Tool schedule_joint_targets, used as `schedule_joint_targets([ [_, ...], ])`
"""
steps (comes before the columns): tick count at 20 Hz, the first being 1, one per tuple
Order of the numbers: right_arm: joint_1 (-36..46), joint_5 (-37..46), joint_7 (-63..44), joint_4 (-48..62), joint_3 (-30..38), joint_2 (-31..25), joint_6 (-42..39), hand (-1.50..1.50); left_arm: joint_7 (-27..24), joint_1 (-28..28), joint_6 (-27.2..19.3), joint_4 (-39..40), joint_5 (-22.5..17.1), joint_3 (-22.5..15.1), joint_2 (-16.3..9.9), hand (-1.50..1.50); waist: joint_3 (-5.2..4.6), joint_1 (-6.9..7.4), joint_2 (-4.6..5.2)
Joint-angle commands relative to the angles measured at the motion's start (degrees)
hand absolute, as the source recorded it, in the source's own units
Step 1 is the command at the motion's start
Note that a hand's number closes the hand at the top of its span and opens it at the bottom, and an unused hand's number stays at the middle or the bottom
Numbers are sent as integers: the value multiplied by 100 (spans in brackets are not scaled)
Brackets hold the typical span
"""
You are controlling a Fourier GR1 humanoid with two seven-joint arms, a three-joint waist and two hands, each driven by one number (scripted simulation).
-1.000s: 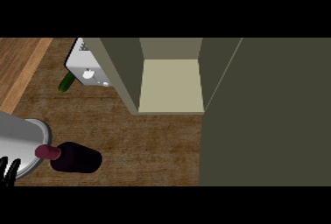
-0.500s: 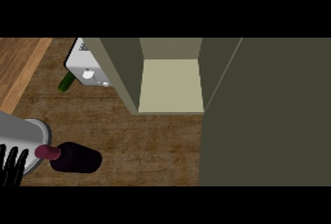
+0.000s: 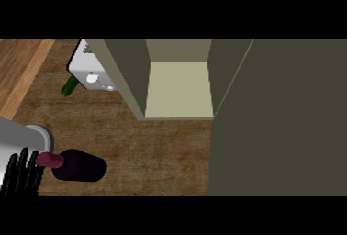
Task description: Pick up the wine, place it into the cabinet and close the cabinet
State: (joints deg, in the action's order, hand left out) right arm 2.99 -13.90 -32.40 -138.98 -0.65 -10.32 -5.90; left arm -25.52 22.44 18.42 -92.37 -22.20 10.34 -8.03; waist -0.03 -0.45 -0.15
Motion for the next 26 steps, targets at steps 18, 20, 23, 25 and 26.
schedule_joint_targets([
  [18,201,-668,-635,-717,385,-52,-23,-150,-963,-999,202,1893,677,86,165,-150,0,18,8],
  [20,425,-221,-1057,-1084,-51,85,375,-150,-1095,-818,579,2030,475,237,-36,-150,-3,25,0],
  [23,343,-287,-801,-950,-9,140,262,-150,-1161,-1145,363,2391,705,181,60,-150,-1,8,4],
  [25,-12,-635,-676,-1007,316,24,39,-150,-1382,-1189,471,2610,689,239,56,-150,1,-7,4],
  [26,382,-718,-520,-588,506,-70,-58,-150,-966,-1335,151,2380,781,59,215,-150,3,11,9],
])
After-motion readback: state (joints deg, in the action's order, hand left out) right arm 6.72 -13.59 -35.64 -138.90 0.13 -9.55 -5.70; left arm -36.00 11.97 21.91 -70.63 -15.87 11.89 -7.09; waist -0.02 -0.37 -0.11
